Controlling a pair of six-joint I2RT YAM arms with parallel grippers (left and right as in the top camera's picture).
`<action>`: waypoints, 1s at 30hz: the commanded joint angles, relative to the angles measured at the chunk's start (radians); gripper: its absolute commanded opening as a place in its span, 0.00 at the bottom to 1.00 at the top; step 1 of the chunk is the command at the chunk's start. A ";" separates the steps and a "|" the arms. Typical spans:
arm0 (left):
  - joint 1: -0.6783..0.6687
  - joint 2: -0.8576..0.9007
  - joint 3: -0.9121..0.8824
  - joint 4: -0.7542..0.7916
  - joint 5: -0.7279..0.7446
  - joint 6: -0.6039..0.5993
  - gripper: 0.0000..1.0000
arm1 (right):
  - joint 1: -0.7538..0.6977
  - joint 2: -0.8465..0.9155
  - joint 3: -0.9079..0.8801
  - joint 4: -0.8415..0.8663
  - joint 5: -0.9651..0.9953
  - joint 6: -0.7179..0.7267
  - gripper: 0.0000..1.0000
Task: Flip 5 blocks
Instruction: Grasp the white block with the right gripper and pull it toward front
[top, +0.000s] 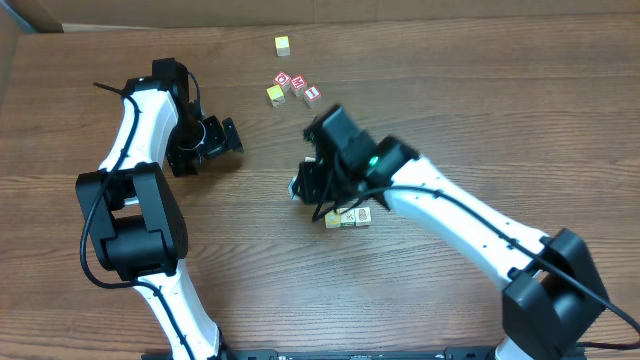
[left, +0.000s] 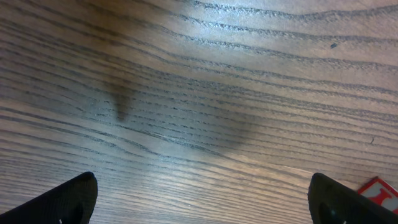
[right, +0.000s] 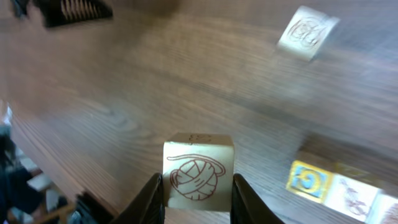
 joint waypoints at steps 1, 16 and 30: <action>-0.001 -0.022 0.010 0.000 -0.004 -0.001 1.00 | 0.039 0.000 -0.075 0.084 0.020 0.002 0.20; -0.001 -0.022 0.010 0.000 -0.004 -0.001 1.00 | 0.208 0.001 -0.215 0.269 0.310 -0.002 0.52; -0.001 -0.022 0.010 0.000 -0.003 -0.001 1.00 | 0.230 0.001 -0.215 0.254 0.299 0.004 0.47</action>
